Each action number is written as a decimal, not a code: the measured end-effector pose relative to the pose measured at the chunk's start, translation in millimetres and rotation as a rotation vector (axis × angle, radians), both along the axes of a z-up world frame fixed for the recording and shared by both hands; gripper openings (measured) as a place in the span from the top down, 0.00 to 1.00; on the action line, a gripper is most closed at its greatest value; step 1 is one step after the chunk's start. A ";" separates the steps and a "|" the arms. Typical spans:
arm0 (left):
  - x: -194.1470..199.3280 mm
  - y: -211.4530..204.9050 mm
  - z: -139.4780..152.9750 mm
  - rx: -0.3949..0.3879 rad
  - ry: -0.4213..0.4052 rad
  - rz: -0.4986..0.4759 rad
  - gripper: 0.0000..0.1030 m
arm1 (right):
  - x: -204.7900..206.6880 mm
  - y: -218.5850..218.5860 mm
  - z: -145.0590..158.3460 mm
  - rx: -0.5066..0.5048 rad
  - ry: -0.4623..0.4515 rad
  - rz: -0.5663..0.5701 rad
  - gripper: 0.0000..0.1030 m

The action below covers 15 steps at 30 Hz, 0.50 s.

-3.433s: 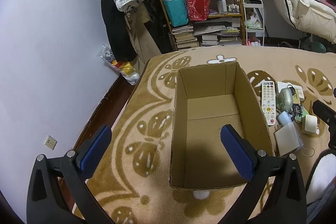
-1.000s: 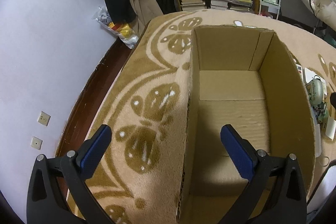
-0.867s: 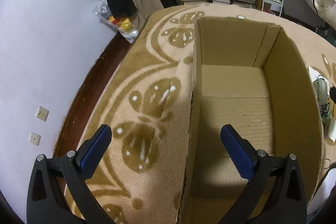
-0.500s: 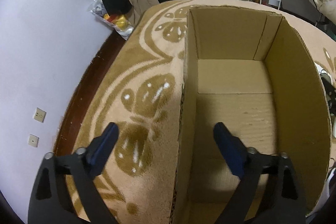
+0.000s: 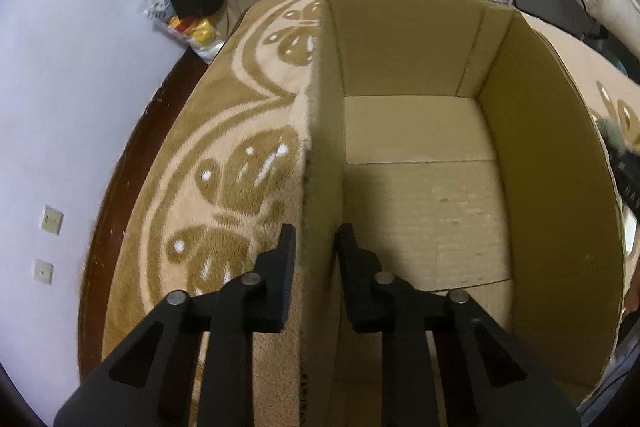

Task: Organize rigid objects
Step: 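Grasp the clear earbud case with the right tool while the left tool clamps the box wall, then carry the earbud case into the box and open the right tool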

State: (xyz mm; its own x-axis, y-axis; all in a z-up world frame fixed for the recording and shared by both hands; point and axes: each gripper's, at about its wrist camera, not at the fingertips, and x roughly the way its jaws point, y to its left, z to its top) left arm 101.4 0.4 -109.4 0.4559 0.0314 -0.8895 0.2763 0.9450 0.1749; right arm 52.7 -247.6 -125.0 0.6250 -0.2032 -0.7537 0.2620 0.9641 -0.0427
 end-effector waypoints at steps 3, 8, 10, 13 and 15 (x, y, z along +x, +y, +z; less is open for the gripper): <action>-1.4 -1.1 -0.2 0.007 -0.003 -0.006 0.86 | -4.6 9.4 25.1 0.011 -0.066 0.020 0.73; -4.5 -6.2 1.1 0.045 -0.036 -0.014 0.87 | -16.0 30.7 70.0 0.053 -0.198 0.095 0.73; -4.3 -6.1 1.2 0.047 -0.039 -0.014 0.87 | -19.5 39.2 86.6 0.069 -0.245 0.125 0.73; -4.1 -4.7 1.4 0.046 -0.039 -0.013 0.87 | -23.6 52.8 105.3 0.103 -0.300 0.168 0.73; -4.7 -5.5 1.2 0.051 -0.044 -0.016 0.87 | -29.2 63.0 116.6 0.127 -0.335 0.206 0.73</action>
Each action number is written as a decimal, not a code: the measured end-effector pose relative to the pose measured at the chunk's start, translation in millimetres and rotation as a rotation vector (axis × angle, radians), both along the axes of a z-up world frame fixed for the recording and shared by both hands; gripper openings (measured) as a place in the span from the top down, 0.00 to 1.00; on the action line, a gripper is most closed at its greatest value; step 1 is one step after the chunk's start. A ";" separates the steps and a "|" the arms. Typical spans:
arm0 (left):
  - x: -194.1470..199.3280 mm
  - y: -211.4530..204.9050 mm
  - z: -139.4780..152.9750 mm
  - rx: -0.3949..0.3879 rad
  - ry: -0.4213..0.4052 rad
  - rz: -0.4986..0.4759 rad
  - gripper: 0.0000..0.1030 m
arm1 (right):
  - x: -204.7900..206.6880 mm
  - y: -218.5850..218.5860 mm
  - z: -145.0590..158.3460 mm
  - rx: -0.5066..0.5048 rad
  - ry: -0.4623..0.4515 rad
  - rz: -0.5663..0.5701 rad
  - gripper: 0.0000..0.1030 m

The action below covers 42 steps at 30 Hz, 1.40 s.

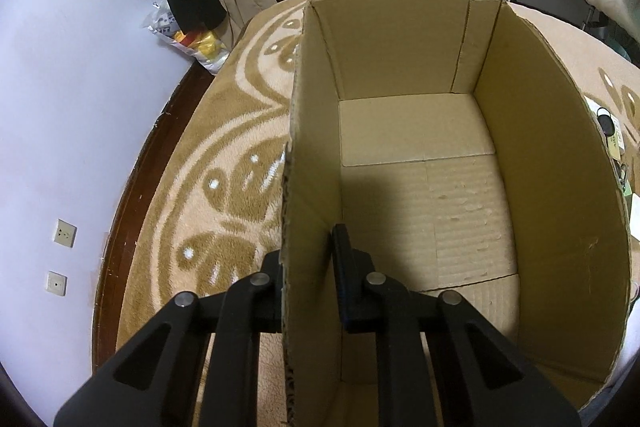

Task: Organize rigid objects
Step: 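Carry the earbud case into the box and open the right tool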

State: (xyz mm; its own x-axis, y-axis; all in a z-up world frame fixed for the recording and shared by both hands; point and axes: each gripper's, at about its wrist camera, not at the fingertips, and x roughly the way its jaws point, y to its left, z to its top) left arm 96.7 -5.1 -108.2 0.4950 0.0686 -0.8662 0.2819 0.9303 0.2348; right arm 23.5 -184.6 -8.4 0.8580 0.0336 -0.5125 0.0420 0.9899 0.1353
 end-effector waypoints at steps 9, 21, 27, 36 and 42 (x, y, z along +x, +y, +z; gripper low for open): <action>-2.5 -1.4 0.3 -0.008 -0.004 0.009 0.86 | -2.2 40.5 8.0 0.118 -0.012 0.176 0.73; 1.3 5.1 1.2 -0.028 0.007 0.026 0.84 | 16.4 49.7 -47.4 0.101 0.226 0.211 0.72; 4.3 10.8 0.5 -0.072 0.031 0.058 0.85 | 14.2 41.4 -40.7 0.088 0.184 0.190 0.50; 2.6 5.9 -0.8 -0.029 0.022 0.045 0.84 | 21.2 -1.3 -36.8 0.061 0.172 0.029 0.17; 2.6 5.6 -1.3 -0.028 0.022 0.046 0.83 | 29.6 -38.0 -50.4 0.072 0.217 -0.057 0.17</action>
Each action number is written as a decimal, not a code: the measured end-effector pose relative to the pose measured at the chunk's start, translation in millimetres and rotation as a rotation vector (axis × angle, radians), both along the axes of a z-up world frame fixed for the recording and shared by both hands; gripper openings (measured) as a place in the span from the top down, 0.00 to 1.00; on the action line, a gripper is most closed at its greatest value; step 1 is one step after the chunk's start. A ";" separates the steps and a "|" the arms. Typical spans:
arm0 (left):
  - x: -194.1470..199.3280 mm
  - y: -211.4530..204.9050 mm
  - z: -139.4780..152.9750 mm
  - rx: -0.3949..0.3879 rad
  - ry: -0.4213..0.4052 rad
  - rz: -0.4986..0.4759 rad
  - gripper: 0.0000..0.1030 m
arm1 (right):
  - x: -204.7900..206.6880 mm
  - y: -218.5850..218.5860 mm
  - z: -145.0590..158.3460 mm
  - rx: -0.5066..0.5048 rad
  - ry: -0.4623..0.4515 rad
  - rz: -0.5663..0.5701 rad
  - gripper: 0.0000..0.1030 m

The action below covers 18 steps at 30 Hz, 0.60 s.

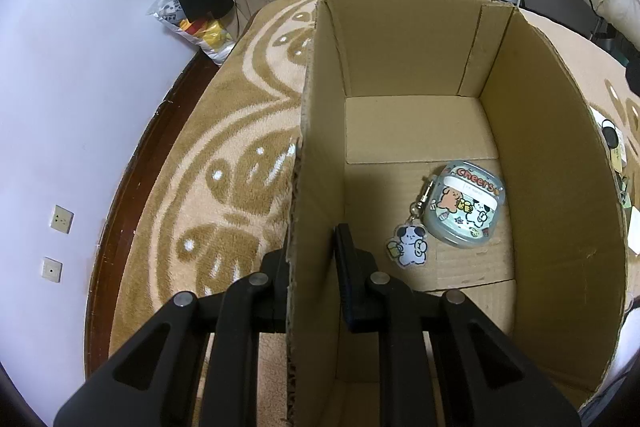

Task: Organize rigid objects
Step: 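Carry the earbud case into the box and open the right tool, then move the right tool to the white remote and grasp it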

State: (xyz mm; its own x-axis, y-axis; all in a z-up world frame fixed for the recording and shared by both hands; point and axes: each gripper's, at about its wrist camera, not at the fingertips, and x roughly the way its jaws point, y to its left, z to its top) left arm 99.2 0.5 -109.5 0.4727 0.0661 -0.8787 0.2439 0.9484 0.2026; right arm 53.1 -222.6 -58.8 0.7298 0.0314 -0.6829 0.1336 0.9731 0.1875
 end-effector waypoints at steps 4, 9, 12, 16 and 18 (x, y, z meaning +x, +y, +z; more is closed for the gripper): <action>0.3 1.1 -0.8 -0.005 0.005 0.003 0.83 | 3.8 -15.8 -12.7 0.000 0.027 -0.010 0.17; 0.0 1.1 -1.8 0.002 0.010 0.002 0.83 | 9.3 -22.4 -31.5 0.017 0.070 -0.014 0.17; 1.5 0.5 -4.1 0.009 0.018 0.003 0.83 | 13.6 -21.1 -42.9 0.036 0.105 -0.003 0.17; 1.7 0.3 -4.7 0.004 0.018 0.005 0.83 | 18.9 -16.9 -55.5 0.017 0.134 0.016 0.17; 1.9 0.3 -5.1 0.004 0.017 0.005 0.83 | 22.1 -14.6 -60.9 0.007 0.151 0.021 0.17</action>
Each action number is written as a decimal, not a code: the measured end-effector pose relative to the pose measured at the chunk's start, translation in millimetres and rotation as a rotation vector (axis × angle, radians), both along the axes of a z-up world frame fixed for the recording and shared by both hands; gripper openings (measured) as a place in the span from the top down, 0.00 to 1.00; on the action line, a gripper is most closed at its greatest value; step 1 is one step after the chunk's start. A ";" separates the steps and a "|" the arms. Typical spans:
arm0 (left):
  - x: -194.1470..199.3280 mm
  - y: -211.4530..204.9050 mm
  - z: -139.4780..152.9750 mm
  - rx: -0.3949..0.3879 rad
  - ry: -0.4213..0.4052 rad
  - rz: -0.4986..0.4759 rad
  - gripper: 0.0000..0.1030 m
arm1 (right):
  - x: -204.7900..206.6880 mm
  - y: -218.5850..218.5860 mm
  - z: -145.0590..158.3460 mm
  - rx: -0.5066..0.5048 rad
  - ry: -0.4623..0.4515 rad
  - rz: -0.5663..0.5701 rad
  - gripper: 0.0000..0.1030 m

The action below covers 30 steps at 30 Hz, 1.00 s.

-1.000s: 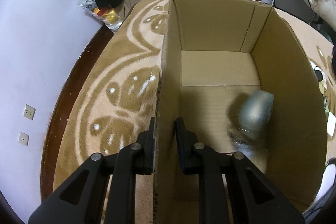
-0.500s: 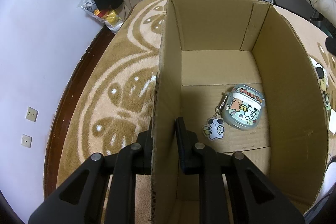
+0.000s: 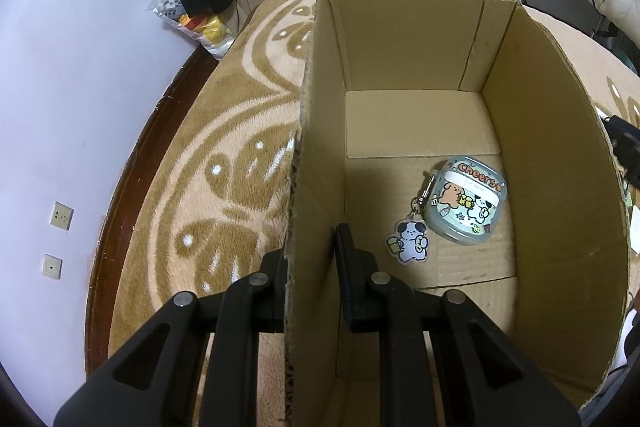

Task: Organize rigid objects
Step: 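Move the right tool to the white remote and grasp it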

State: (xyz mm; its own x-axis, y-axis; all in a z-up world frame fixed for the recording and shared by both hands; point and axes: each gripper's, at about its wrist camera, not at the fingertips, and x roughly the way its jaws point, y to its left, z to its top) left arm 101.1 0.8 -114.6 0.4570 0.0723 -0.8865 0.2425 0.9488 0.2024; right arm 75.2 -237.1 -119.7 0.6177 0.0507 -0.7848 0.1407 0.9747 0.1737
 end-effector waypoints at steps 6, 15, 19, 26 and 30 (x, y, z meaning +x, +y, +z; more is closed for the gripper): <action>-0.2 0.3 -0.7 0.008 -0.004 -0.003 0.83 | 11.2 -3.5 -22.9 -0.027 0.096 -0.006 0.32; -0.3 2.3 1.5 -0.009 -0.002 0.011 0.83 | 18.1 -7.6 -42.5 -0.013 0.147 -0.002 0.47; -0.5 3.8 1.8 -0.012 -0.002 0.010 0.83 | 26.3 -1.2 -42.6 -0.024 0.148 -0.007 0.47; -1.5 1.3 1.8 -0.001 -0.006 0.007 0.83 | 47.7 0.0 -55.9 0.025 0.238 0.029 0.50; -2.2 -0.2 1.8 0.004 -0.007 0.003 0.83 | 50.9 3.9 -57.0 0.006 0.252 0.008 0.51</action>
